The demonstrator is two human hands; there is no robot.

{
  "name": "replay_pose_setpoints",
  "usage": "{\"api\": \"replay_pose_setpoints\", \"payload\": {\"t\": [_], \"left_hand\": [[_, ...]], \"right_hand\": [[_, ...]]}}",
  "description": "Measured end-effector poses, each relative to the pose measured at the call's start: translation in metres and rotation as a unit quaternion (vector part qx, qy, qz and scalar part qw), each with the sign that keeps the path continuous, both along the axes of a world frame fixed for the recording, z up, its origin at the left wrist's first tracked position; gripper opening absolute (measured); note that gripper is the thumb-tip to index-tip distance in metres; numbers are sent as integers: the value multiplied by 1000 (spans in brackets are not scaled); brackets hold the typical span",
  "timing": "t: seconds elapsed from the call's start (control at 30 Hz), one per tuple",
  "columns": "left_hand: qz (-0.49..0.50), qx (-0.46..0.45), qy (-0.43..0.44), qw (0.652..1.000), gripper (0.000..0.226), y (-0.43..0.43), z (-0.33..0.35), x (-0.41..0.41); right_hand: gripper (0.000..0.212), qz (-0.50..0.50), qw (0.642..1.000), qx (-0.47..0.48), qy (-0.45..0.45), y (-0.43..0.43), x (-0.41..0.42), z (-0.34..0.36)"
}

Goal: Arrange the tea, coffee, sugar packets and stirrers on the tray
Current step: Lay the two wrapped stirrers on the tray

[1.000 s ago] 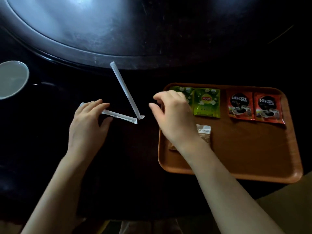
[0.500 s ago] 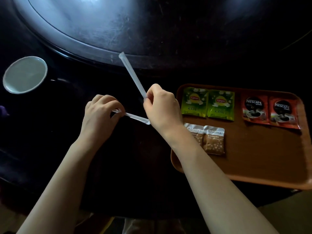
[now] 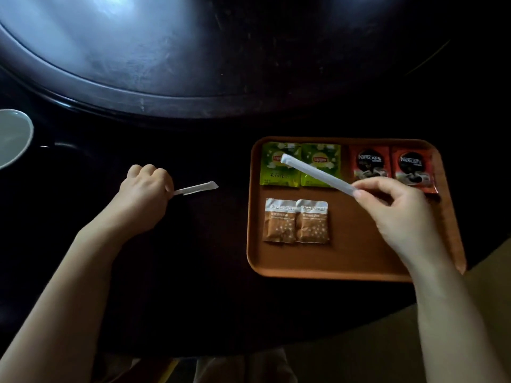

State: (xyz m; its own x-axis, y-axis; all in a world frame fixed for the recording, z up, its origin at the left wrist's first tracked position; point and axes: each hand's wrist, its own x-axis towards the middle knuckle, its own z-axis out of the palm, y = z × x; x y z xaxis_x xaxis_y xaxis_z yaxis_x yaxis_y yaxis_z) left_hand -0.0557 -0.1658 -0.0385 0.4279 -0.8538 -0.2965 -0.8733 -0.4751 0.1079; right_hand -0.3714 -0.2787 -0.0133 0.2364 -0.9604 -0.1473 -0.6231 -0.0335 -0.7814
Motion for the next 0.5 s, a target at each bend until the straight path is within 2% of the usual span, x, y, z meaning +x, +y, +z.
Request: {"api": "replay_pose_setpoints", "payload": {"t": [0.17,0.3,0.4,0.5], "left_hand": [[19,10,7,1000,16,-3,8,-19],[75,-109,76,988,16,-9,22,-49],[45,-192,107,975,22,-20,30,-79],[-2,-205,149,967,21,-33,32,-108]], "right_hand": [[12,-19,999,5,42,5,-35,-5],[12,-28,998,2,60,0,-59,-3],[11,-12,995,-3,95,-8,-74,-5],[10,13,989,-9,146,-12,-81,-9]]}}
